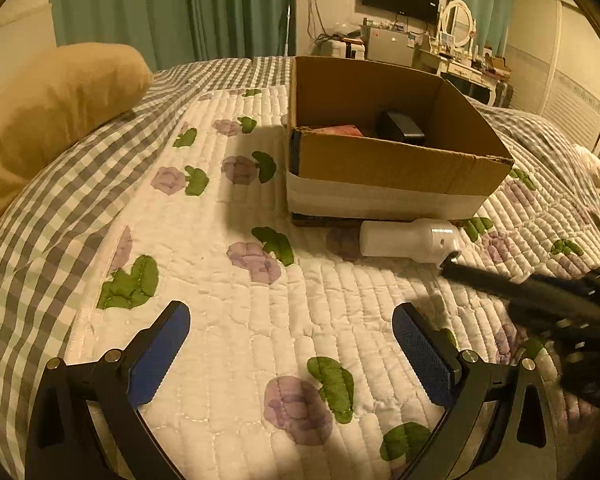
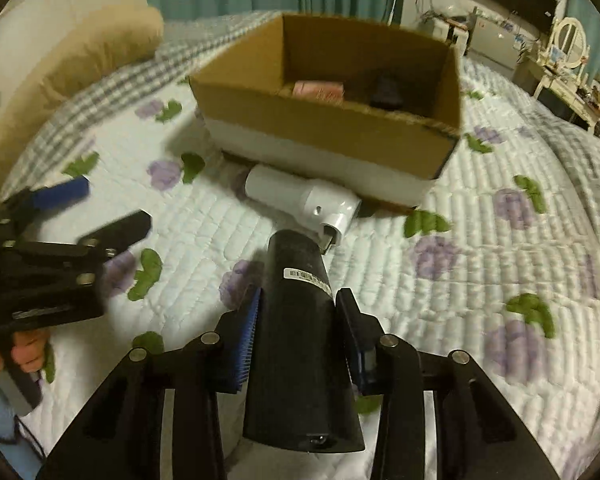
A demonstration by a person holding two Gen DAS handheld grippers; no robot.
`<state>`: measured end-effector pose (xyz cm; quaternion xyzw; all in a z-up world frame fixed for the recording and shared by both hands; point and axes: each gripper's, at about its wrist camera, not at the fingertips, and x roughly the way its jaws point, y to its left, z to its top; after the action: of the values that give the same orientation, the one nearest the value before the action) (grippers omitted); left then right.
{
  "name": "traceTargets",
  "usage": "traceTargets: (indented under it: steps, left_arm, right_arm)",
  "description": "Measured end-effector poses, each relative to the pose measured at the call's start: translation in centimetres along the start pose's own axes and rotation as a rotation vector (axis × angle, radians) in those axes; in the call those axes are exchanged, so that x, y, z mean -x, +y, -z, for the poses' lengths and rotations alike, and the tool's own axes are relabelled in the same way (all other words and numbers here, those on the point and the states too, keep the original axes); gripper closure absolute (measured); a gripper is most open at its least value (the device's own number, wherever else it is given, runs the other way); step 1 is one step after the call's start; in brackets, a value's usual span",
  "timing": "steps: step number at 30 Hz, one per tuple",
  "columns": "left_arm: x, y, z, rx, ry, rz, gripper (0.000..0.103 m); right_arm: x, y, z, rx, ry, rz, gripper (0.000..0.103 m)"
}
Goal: Organize rigid objects
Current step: 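Lift the hair dryer by its handle with the right tool while the left tool grasps its white head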
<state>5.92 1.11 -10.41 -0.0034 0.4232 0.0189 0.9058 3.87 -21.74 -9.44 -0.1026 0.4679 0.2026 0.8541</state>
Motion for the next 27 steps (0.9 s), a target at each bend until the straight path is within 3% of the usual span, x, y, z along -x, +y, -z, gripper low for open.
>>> traceTargets:
  steps: [9, 14, 21, 27]
  left_arm:
    - [-1.9, -3.8, -1.5, -0.054, 0.019, 0.046, 0.000]
    - [-4.6, -6.8, -2.4, -0.092, 0.080, 0.114, 0.000]
    - [-7.7, -8.7, -3.7, -0.089, 0.095, 0.114, 0.000]
    - [-10.6, -8.9, -4.6, -0.051, 0.119, 0.161, 0.000]
  right_arm:
    - [1.5, -5.4, -1.4, -0.133, -0.068, 0.067, 0.066]
    - [0.9, -7.8, -1.9, -0.180, -0.076, 0.099, 0.066]
    - [0.1, -9.3, -2.3, -0.212, -0.080, 0.078, 0.066]
    - [-0.3, -10.1, -2.0, -0.254, -0.071, 0.035, 0.066]
